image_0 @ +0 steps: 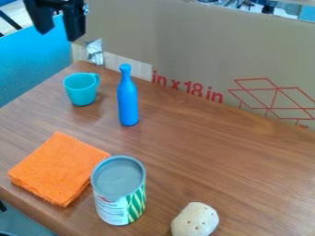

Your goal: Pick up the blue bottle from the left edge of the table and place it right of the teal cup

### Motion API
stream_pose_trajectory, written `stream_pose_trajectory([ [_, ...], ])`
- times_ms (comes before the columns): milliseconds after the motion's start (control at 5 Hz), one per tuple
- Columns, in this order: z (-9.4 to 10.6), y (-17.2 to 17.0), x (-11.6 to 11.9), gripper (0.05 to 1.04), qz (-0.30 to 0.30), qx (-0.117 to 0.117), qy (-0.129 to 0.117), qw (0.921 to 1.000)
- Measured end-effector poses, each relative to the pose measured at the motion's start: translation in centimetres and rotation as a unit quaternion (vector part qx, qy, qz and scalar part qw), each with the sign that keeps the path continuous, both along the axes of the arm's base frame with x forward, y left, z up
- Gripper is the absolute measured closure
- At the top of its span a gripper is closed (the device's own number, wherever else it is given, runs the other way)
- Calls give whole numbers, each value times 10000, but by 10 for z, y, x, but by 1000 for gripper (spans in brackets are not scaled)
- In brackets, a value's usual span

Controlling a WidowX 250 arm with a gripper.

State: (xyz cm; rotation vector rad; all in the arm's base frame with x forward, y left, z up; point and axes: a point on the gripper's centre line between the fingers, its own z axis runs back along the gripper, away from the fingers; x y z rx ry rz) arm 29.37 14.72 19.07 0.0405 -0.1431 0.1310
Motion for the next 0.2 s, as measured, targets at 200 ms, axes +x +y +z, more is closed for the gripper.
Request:
stream_pose_trajectory([
  [200, -18, 17, 3, 82, 67, 276, 372, 9989],
])
